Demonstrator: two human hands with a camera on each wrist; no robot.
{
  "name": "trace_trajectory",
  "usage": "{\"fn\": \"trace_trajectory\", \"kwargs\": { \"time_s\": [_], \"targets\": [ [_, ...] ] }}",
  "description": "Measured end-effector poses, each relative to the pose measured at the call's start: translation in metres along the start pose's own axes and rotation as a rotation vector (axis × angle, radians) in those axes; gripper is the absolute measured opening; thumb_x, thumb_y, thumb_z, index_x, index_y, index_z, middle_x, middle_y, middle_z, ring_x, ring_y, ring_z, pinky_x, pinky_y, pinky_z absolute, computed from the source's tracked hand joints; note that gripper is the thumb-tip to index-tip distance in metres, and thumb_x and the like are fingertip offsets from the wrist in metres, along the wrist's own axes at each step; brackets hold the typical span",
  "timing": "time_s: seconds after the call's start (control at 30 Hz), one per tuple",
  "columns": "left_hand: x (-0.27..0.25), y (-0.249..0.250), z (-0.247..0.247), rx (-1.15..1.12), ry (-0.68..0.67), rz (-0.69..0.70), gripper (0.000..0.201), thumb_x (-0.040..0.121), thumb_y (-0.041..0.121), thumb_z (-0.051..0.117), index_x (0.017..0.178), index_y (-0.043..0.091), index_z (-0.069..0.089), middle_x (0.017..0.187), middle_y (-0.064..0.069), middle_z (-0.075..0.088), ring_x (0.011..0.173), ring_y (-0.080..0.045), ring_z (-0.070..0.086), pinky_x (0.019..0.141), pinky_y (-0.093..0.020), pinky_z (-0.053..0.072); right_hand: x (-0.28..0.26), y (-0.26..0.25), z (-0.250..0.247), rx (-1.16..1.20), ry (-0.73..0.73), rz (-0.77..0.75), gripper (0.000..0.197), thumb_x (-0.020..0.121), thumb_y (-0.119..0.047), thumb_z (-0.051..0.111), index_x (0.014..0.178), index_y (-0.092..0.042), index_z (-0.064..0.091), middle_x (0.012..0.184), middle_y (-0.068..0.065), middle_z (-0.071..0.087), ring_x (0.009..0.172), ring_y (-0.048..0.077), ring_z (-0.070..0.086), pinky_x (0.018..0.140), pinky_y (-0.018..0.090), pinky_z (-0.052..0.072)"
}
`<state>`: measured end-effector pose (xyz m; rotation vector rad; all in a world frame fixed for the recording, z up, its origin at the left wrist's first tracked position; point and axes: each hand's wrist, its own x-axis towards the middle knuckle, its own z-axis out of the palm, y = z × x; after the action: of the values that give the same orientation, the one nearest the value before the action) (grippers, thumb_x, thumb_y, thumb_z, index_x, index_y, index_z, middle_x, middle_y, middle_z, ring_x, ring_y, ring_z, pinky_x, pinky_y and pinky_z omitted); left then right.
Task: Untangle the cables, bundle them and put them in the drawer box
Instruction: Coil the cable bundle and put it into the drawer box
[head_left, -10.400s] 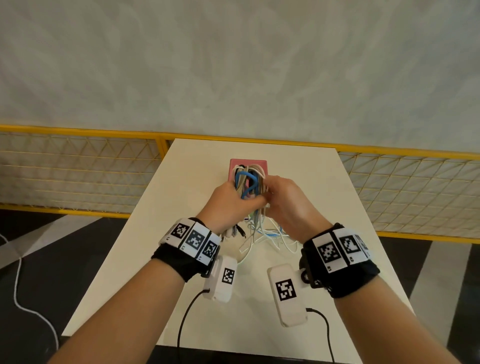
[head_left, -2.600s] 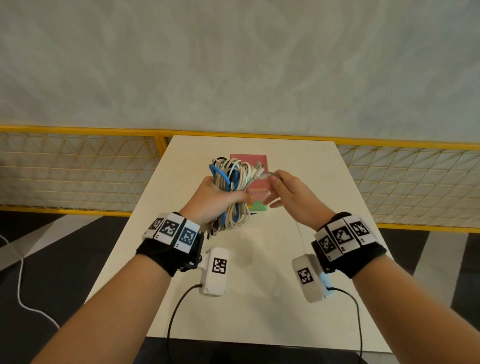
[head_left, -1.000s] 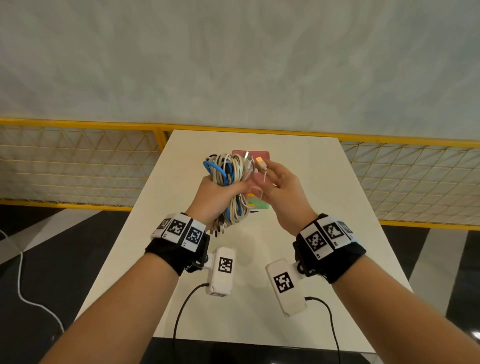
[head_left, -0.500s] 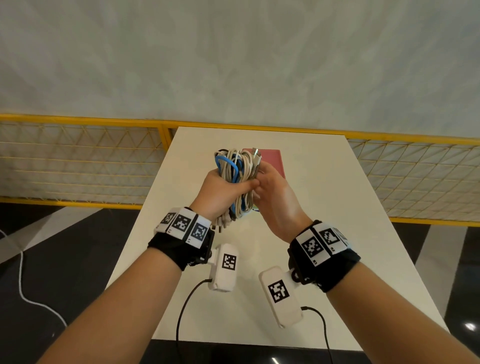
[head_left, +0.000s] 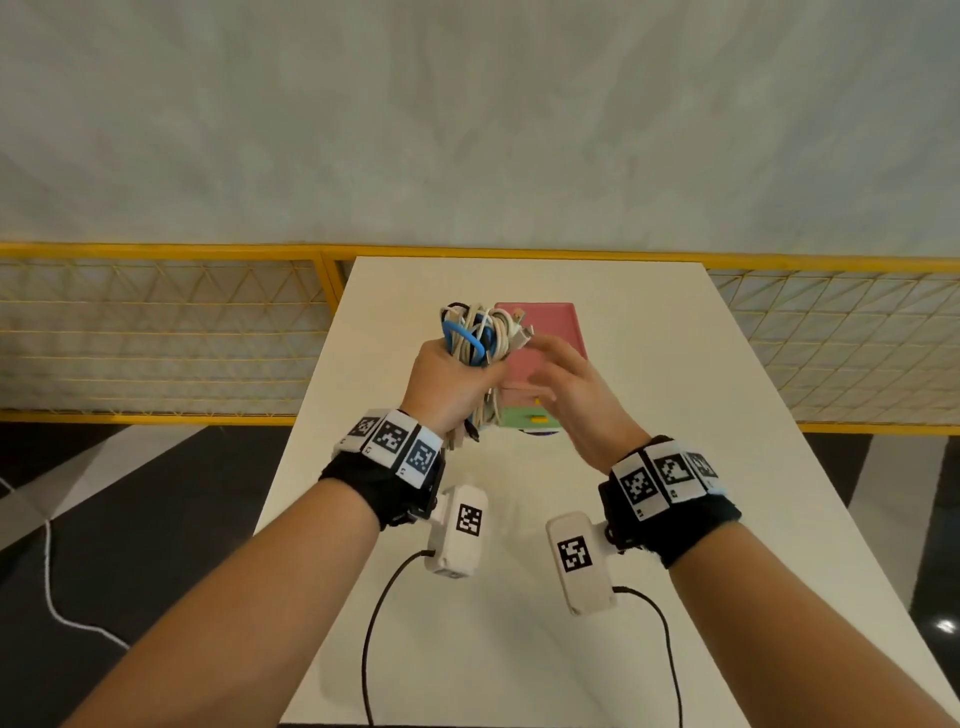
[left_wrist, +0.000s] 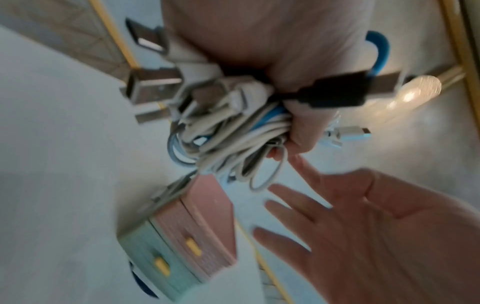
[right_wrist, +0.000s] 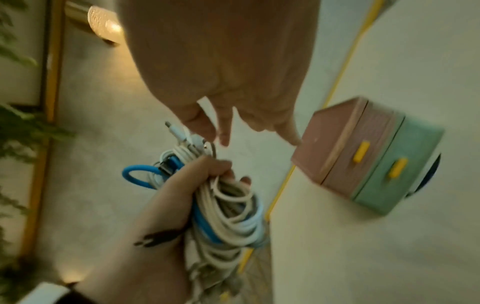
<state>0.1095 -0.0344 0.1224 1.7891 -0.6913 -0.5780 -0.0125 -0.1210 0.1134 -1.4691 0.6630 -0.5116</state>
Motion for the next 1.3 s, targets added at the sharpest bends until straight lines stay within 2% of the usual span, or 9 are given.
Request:
{"fn": "trace_trajectory", "kwargs": {
  "time_s": [0.13, 0.2, 0.33, 0.47, 0.63, 0.77, 0.97, 1.13, 1.3],
  "targets": [
    [0.035, -0.020, 0.018, 0.182, 0.022, -0.041, 0.013, 0.076, 0.012, 0.072, 0.067, 0.009, 0.063, 0.062, -0.005, 0.059, 0.057, -0.017, 0.054, 0.058, -0.026, 0.043, 0.026, 0.042, -0.045, -0.168, 0.275, 0.044, 0.038, 0.089, -0.006, 0.047, 0.126, -0.014, 0.050, 0.124, 0.004, 0.057, 0.115, 0.020, 0.055, 0.091, 0.031, 0.046],
    [0.050, -0.027, 0.033, 0.308, -0.051, -0.038, 0.011, 0.076, 0.014, 0.072, 0.084, 0.008, 0.068, 0.076, -0.008, 0.068, 0.072, -0.022, 0.063, 0.065, -0.030, 0.050, 0.033, 0.067, -0.061, -0.173, 0.334, 0.149, 0.035, 0.091, -0.010, 0.050, 0.126, -0.011, 0.049, 0.124, 0.004, 0.056, 0.117, 0.020, 0.053, 0.088, 0.029, 0.042],
    [0.073, -0.037, 0.068, 0.607, -0.300, 0.043, 0.059, 0.077, 0.022, 0.073, 0.132, 0.018, 0.053, 0.110, -0.002, 0.067, 0.098, -0.023, 0.063, 0.084, -0.030, 0.051, 0.048, 0.118, -0.071, -0.200, 0.281, 0.367, 0.048, 0.090, -0.011, 0.052, 0.135, -0.010, 0.036, 0.111, 0.007, 0.062, 0.096, 0.021, 0.055, 0.081, 0.033, 0.044],
    [0.089, -0.039, 0.080, 0.873, -0.390, 0.070, 0.034, 0.076, 0.028, 0.072, 0.105, 0.014, 0.059, 0.085, -0.001, 0.064, 0.085, -0.028, 0.065, 0.077, -0.034, 0.054, 0.069, 0.156, -0.068, -0.170, 0.242, 0.489, 0.071, 0.087, -0.016, 0.060, 0.144, -0.010, 0.018, 0.102, 0.008, 0.061, 0.102, 0.027, 0.059, 0.095, 0.044, 0.049],
    [0.098, -0.032, 0.086, 0.986, -0.433, 0.070, 0.026, 0.075, 0.027, 0.072, 0.093, 0.011, 0.062, 0.078, -0.004, 0.064, 0.075, -0.027, 0.064, 0.072, -0.035, 0.057, 0.092, 0.166, -0.054, -0.067, 0.249, 0.449, 0.042, 0.083, -0.003, 0.065, 0.116, -0.001, 0.040, 0.092, 0.017, 0.066, 0.063, 0.023, 0.063, 0.047, 0.026, 0.053],
    [0.100, -0.033, 0.086, 1.016, -0.418, 0.088, 0.027, 0.075, 0.025, 0.072, 0.093, 0.008, 0.064, 0.079, -0.007, 0.065, 0.070, -0.026, 0.061, 0.061, -0.030, 0.050, 0.093, 0.169, -0.050, 0.020, 0.311, 0.404, 0.039, 0.080, 0.006, 0.065, 0.115, 0.006, 0.048, 0.091, 0.025, 0.067, 0.051, 0.016, 0.064, 0.045, 0.023, 0.053],
    [0.096, -0.029, 0.088, 1.022, -0.395, 0.075, 0.024, 0.074, 0.025, 0.074, 0.082, 0.009, 0.059, 0.063, -0.001, 0.053, 0.057, -0.020, 0.052, 0.051, -0.026, 0.040, 0.052, 0.174, -0.047, -0.017, 0.333, 0.376, 0.041, 0.083, -0.003, 0.064, 0.118, -0.001, 0.042, 0.086, 0.015, 0.067, 0.072, 0.025, 0.065, 0.067, 0.036, 0.058],
    [0.094, -0.028, 0.087, 1.004, -0.398, 0.060, 0.025, 0.073, 0.025, 0.075, 0.082, 0.009, 0.058, 0.062, -0.001, 0.052, 0.060, -0.022, 0.053, 0.051, -0.025, 0.041, 0.038, 0.158, -0.060, -0.399, 0.358, 0.436, 0.060, 0.083, -0.034, 0.060, 0.136, -0.014, 0.040, 0.129, 0.013, 0.044, 0.116, 0.031, 0.048, 0.100, 0.041, 0.040],
    [0.093, -0.029, 0.088, 1.014, -0.389, 0.065, 0.025, 0.076, 0.023, 0.074, 0.084, 0.008, 0.056, 0.064, -0.002, 0.050, 0.063, -0.024, 0.052, 0.050, -0.024, 0.039, 0.064, 0.149, -0.072, -0.478, 0.368, 0.293, 0.059, 0.086, -0.016, 0.061, 0.140, -0.013, 0.037, 0.126, 0.011, 0.043, 0.109, 0.025, 0.052, 0.097, 0.034, 0.042]
  ]
}}
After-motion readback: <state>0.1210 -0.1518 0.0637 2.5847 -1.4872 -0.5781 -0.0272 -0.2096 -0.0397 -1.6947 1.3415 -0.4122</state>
